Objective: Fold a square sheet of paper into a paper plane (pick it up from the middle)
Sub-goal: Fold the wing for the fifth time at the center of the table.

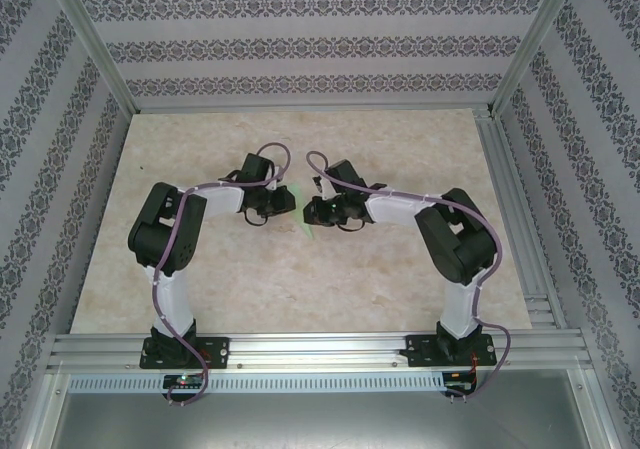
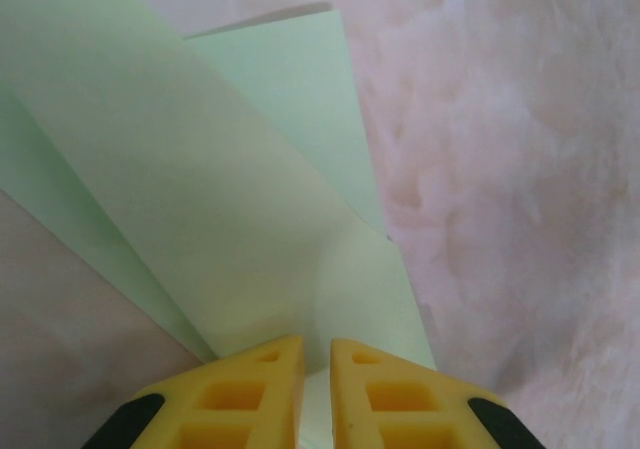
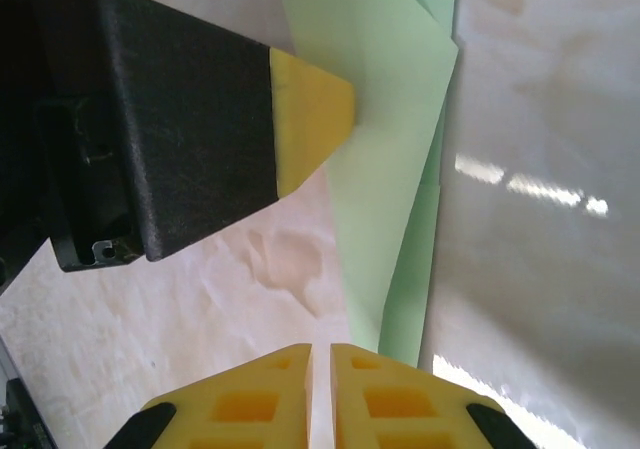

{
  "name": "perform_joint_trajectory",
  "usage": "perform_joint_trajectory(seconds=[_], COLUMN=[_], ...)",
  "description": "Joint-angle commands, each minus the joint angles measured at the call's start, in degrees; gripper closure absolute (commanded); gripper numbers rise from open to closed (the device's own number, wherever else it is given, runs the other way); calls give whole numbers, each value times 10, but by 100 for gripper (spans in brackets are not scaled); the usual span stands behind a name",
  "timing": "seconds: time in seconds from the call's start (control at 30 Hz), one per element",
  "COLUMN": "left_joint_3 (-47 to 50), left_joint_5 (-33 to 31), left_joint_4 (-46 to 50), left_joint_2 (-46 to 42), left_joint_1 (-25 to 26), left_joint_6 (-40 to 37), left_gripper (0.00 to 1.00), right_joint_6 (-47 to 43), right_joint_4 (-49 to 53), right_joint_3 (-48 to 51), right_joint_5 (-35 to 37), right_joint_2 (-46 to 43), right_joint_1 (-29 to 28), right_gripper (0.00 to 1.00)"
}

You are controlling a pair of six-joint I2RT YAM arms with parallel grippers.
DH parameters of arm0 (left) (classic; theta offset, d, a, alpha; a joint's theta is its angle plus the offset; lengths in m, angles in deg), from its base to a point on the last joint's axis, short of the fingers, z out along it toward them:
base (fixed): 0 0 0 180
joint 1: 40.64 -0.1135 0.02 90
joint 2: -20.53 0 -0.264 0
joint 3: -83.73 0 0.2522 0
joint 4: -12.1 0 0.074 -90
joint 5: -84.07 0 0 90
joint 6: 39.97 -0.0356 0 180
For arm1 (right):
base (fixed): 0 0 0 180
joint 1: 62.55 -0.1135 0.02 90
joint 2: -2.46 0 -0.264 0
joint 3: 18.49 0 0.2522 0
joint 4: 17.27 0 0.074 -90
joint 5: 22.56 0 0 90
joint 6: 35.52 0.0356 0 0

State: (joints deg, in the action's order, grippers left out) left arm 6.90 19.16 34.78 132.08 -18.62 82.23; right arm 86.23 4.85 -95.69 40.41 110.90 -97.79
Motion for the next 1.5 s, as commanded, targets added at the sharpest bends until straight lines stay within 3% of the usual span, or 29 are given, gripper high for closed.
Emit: perform_joint_trajectory(seconds=[0.0,0.2,0.73,0.97,1.47], left_joint_3=[30,56,51,48,-24], left_joint_5=[-14,-27,-28,-35,-39], left_joint_4=[43,37,23,21,44], left_joint_2=[-17,-42,-45,-49,6], left_joint_1=[31,53,55,55,13], left_joint_6=[21,43,51,52,-5], left_gripper=[83,84,84,84,83], right_joint_6=[-2,-5,20,3,0], right_joint_4=[-13,-10,-28,15,30], right_joint_3=[35,53,93,100,129], right_joint_5=[13,-5,-21,-7,14], right_joint_2=[-39,-39,13,27,36], right_joint_1=[-8,-28,-33,-35,-26], right_gripper=[86,88,92,91,91])
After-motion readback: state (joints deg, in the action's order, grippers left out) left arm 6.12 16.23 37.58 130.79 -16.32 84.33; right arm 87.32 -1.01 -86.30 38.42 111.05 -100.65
